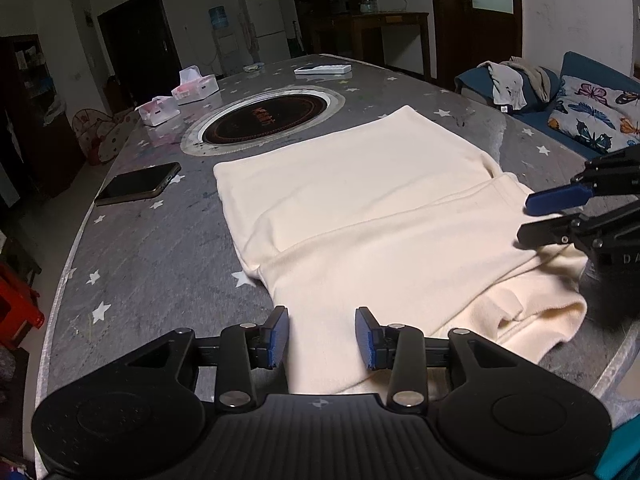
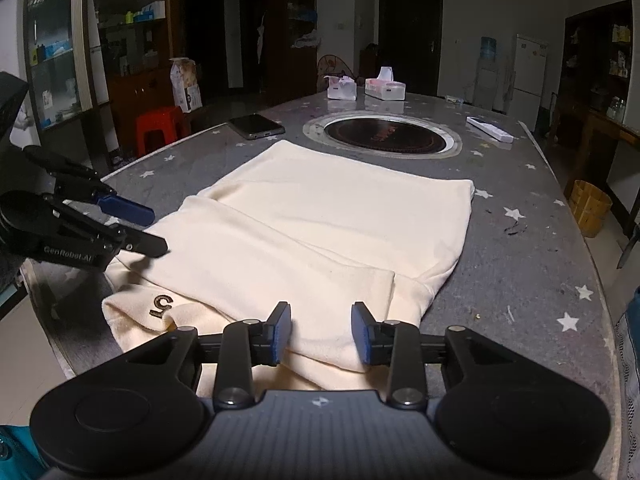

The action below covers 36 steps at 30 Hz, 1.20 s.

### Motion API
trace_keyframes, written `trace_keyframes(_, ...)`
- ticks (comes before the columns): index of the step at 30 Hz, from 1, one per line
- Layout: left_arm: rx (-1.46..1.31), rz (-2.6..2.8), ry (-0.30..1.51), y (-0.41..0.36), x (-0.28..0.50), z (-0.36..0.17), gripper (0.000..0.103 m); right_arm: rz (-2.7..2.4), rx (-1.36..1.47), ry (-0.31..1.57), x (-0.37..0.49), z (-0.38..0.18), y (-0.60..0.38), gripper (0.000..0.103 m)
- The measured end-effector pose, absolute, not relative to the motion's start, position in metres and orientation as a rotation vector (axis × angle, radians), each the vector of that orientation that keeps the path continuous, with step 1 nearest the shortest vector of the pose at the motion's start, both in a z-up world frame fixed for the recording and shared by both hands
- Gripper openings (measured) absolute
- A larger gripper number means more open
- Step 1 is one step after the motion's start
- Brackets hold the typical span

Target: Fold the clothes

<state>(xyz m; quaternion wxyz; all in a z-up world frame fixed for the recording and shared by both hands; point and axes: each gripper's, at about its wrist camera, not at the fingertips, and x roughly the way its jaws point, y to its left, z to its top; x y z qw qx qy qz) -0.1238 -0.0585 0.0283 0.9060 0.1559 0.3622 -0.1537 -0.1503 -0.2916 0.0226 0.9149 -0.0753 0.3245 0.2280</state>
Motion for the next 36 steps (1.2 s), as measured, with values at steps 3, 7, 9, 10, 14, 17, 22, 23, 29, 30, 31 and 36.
trace_keyframes(3, 0.329, -0.313, 0.751, -0.058, -0.126, 0.027, 0.041, 0.466, -0.156, 0.664, -0.152, 0.023, -0.292, 0.033)
trace_keyframes(7, 0.34, -0.31, 0.75, -0.058, -0.132, 0.026, 0.041, 0.462, -0.158, 0.657, -0.155, 0.024, -0.293, 0.036)
trace_keyframes(9, 0.344, -0.31, 0.744, -0.058, -0.136, 0.027, 0.042, 0.46, -0.163, 0.652, -0.157, 0.026, -0.294, 0.039)
trace_keyframes(10, 0.346, -0.311, 0.741, -0.058, -0.138, 0.028, 0.042, 0.459, -0.165, 0.651, -0.158, 0.026, -0.294, 0.04)
trace_keyframes(14, 0.356, -0.321, 0.723, -0.056, -0.149, 0.03, 0.044, 0.449, -0.173, 0.652, -0.161, 0.027, -0.296, 0.044)
trace_keyframes(17, 0.373, -0.332, 0.711, -0.054, -0.157, 0.031, 0.046, 0.442, -0.18, 0.643, -0.164, 0.03, -0.297, 0.048)
trace_keyframes(22, 0.413, -0.367, 0.68, -0.054, -0.173, 0.031, 0.046, 0.436, -0.19, 0.633, -0.168, 0.033, -0.299, 0.055)
trace_keyframes(23, 0.421, -0.376, 0.672, -0.055, -0.176, 0.03, 0.046, 0.436, -0.193, 0.633, -0.169, 0.033, -0.3, 0.055)
trace_keyframes(29, 0.488, -0.45, 0.622, -0.063, -0.192, 0.028, 0.046, 0.435, -0.227, 0.637, -0.176, 0.031, -0.303, 0.059)
trace_keyframes(30, 0.498, -0.462, 0.615, -0.064, -0.193, 0.027, 0.046, 0.435, -0.233, 0.637, -0.177, 0.031, -0.304, 0.059)
trace_keyframes(31, 0.508, -0.474, 0.607, -0.066, -0.195, 0.027, 0.046, 0.434, -0.24, 0.637, -0.179, 0.031, -0.306, 0.06)
trace_keyframes(36, 0.559, -0.527, 0.567, -0.076, -0.2, 0.021, 0.046, 0.438, -0.282, 0.636, -0.191, 0.03, -0.312, 0.063)
